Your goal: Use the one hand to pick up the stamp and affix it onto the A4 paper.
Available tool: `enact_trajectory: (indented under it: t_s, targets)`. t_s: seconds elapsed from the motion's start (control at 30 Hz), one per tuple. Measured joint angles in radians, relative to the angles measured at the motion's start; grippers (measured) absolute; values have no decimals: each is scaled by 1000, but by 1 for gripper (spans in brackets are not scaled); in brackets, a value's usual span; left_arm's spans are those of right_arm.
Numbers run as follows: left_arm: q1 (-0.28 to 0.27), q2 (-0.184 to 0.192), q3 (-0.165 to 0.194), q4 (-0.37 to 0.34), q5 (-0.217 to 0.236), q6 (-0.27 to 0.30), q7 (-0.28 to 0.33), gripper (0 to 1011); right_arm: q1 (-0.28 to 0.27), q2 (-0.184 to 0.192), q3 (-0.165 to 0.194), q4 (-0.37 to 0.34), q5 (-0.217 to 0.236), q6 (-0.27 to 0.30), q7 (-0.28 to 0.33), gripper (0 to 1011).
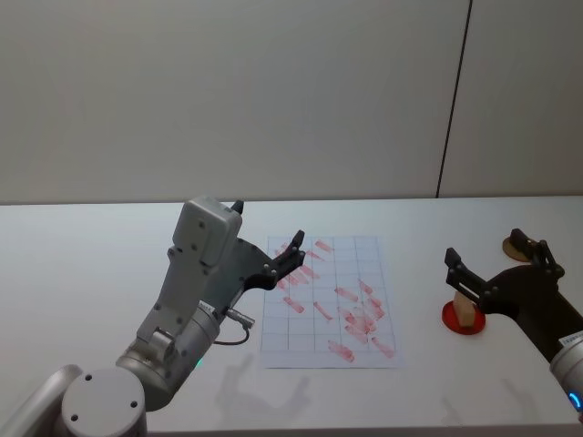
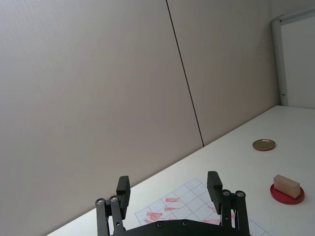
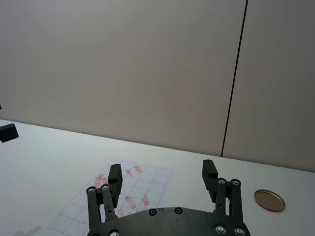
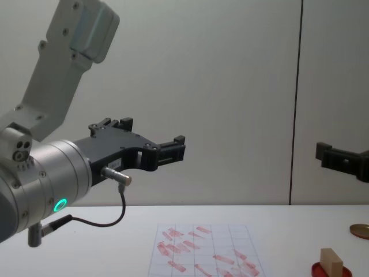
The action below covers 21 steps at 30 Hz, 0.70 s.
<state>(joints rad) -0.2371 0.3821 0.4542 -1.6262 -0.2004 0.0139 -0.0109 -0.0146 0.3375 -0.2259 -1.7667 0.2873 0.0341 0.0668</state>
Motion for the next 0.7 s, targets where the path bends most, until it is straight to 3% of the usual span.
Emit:
enact_trajectory:
  t_s: [0.7]
  targets:
    - [0,0,0,0,0,0,0,993,0,0,0,0,0,0,0,1001]
